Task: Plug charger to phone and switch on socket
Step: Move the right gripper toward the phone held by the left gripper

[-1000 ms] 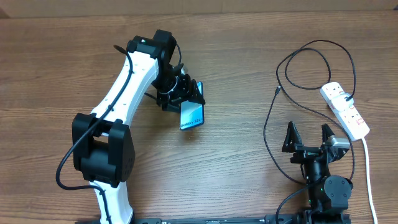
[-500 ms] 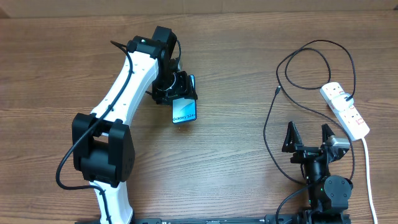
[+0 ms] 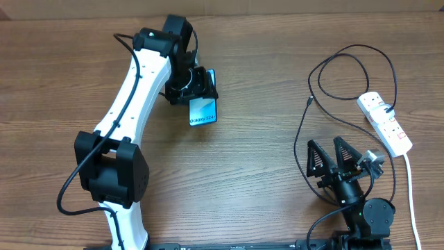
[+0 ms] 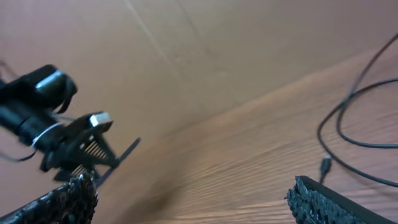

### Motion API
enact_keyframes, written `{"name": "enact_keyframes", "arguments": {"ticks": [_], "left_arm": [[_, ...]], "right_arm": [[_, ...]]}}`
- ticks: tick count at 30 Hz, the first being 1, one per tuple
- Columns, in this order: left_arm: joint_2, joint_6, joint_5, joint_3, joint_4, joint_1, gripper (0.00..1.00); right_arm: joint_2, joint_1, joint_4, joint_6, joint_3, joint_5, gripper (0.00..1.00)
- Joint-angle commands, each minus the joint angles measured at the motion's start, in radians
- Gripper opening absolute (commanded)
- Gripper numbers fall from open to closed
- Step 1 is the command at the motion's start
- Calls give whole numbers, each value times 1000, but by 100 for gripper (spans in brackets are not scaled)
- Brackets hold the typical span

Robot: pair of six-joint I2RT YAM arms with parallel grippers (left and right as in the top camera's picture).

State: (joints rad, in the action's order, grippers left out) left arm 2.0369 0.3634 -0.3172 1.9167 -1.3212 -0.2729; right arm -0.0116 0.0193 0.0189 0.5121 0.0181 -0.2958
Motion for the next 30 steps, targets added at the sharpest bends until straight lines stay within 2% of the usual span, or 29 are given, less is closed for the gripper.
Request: {"name": "enact_keyframes", "arguments": {"ticks": [1,6,10,16,20,24,28,30], "left_arm": [[3,-19,-5,66,-15,5,43],[3,-19,-5,98,-21,5,44],[3,-19,-5,102,-24,5,44],[3,-20,-4,102,-32,5,44],[3,-18,-4,102,-44,5,43],[3,27,-2,102,-22,5,44],[3,82,35,102,-4,5,44],[3,120,36,102,5,5,44]], "right_arm": [[6,2,-1,-35,-10,-33,100],[-51,2,23,-34,36,19,100],[-176,1,85,-38,129,59,100],[-491,1,111,-38,285,-14,100],[-707,1,155,-38,397,-181,100],[-856,2,40,-8,406,-400,100],[-966,1,-107,95,406,-444,100],[-1009,-4,-156,94,406,-472,100]]}}
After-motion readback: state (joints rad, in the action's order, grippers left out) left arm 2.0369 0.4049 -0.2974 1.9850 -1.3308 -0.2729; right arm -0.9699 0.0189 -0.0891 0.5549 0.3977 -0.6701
